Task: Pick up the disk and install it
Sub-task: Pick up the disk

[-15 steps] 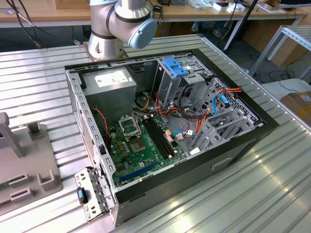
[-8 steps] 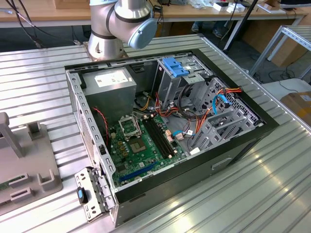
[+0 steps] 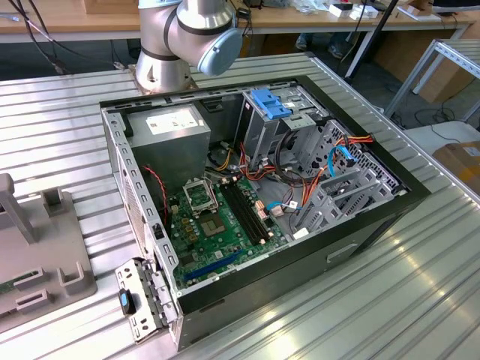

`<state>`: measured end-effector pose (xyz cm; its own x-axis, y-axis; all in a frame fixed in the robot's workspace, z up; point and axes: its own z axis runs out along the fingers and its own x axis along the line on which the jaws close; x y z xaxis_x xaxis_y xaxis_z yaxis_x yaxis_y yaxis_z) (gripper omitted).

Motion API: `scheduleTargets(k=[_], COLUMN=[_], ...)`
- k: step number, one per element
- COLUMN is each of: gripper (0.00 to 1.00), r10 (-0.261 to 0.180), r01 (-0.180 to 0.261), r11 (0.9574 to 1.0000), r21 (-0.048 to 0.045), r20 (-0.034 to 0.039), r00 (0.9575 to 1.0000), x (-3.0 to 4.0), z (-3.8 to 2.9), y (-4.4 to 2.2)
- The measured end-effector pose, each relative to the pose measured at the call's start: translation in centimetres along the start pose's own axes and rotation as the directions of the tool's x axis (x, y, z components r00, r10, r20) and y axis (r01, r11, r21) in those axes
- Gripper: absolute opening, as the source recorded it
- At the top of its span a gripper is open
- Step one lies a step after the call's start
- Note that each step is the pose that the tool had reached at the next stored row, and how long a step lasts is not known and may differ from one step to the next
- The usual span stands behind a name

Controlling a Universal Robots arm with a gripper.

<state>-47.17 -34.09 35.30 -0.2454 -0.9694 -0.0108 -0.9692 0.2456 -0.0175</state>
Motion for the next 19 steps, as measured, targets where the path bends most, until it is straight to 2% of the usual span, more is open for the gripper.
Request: scheduleTargets(k=[4,8,12,16,19], gripper=[0.11,0.11,0.11,0.11,0.11], r10=[-0.015,-0.053,-0.102,-0.160,-0.164], r01=[0.015,0.053,0.102,0.160,0.164], r11=[0.9999,0.9986,0.9948,0.9871,0.9864], r21=[-0.0002,-0.0005,-0.0009,-0.0013,-0.0013], r20=[0.0002,0.0009,0.0019,0.0030,0.0029], r00=[0.9999,0.9986,0.9948,0.9871,0.9864], x=[0.00,0.00,0.00,0.00,0.00], z=[0.00,0.00,0.00,0.00,0.00], y=[0.00,0.00,0.00,0.00,0.00])
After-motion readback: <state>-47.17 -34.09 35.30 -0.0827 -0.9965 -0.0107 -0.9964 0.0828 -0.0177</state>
